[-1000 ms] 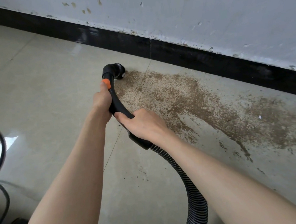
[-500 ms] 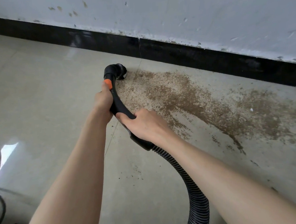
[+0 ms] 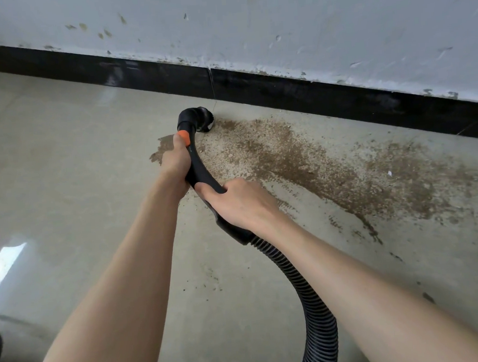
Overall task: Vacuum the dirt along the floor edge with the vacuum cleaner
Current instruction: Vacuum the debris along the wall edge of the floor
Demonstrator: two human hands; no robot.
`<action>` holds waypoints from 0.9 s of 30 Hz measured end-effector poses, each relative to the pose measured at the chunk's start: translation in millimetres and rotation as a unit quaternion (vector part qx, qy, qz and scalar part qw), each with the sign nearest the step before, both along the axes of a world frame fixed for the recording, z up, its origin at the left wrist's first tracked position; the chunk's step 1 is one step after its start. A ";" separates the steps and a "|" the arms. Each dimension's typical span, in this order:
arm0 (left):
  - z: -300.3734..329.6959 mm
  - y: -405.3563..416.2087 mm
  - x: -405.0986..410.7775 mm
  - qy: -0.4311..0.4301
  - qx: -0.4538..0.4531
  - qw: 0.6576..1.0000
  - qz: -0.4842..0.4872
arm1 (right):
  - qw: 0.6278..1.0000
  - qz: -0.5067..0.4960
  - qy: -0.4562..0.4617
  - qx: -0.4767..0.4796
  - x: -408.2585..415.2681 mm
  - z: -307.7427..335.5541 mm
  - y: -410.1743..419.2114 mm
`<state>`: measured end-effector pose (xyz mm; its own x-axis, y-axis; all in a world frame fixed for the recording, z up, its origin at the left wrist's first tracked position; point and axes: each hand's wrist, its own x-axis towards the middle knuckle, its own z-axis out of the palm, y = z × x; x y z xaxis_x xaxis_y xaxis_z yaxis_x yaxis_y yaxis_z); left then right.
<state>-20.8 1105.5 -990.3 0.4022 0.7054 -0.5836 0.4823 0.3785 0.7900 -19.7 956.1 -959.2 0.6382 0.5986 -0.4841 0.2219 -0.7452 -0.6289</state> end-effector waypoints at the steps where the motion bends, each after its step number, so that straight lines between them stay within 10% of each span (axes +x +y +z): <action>1: 0.3 -2.6 2.0 -0.001 -0.001 1.000 0.000 | 1.000 -0.003 0.000 0.000 0.9 0.5 -2.7; 27: -14.9 7.2 2.9 -0.008 0.014 0.999 0.046 | 0.999 0.029 -0.020 0.008 11.2 -6.2 3.6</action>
